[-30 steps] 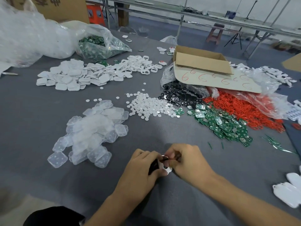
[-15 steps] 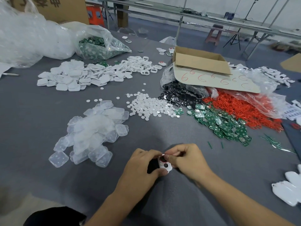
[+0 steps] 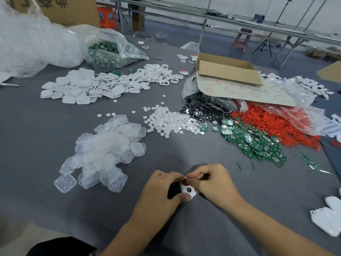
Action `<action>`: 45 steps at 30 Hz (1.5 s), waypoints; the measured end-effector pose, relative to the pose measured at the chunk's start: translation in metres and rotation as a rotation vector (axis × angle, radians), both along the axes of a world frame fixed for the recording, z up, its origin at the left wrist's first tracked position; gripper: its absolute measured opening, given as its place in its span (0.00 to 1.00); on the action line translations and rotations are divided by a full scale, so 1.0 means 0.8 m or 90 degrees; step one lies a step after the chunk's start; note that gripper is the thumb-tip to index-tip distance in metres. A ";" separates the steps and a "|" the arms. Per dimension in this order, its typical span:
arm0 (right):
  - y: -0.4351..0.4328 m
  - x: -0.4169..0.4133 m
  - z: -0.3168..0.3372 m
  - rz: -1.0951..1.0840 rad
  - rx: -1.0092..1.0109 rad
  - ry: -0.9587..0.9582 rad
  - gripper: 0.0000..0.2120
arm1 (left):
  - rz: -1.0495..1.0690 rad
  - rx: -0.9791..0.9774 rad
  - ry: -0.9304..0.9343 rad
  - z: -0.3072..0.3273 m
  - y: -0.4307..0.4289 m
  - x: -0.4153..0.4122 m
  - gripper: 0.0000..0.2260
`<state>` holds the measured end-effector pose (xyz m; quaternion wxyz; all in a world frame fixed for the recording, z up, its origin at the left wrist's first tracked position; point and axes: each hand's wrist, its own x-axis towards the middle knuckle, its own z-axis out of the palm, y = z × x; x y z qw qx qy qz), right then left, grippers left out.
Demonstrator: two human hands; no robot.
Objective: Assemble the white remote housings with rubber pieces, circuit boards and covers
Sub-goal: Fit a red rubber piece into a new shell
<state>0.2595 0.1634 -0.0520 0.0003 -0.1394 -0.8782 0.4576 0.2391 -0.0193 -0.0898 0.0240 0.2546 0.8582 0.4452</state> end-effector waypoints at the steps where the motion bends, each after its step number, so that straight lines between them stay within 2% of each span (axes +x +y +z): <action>1: 0.000 0.000 0.000 0.018 0.037 0.017 0.07 | 0.000 0.001 0.002 0.000 0.000 0.000 0.18; 7: 0.007 0.007 0.001 0.156 0.208 0.097 0.04 | -0.015 -0.008 0.031 -0.003 0.002 -0.001 0.18; 13: 0.010 0.009 0.002 0.213 0.218 0.138 0.07 | -0.005 -0.001 0.022 -0.003 0.001 -0.001 0.19; 18: 0.008 0.010 0.007 0.302 0.294 0.135 0.04 | 0.015 0.019 -0.031 0.000 0.001 0.000 0.23; 28: 0.013 0.004 0.014 0.307 0.300 0.104 0.04 | 0.025 0.023 -0.043 -0.002 0.001 0.000 0.24; 45: 0.023 -0.004 0.000 0.272 0.200 0.149 0.06 | 0.023 0.022 -0.068 -0.004 0.000 -0.001 0.21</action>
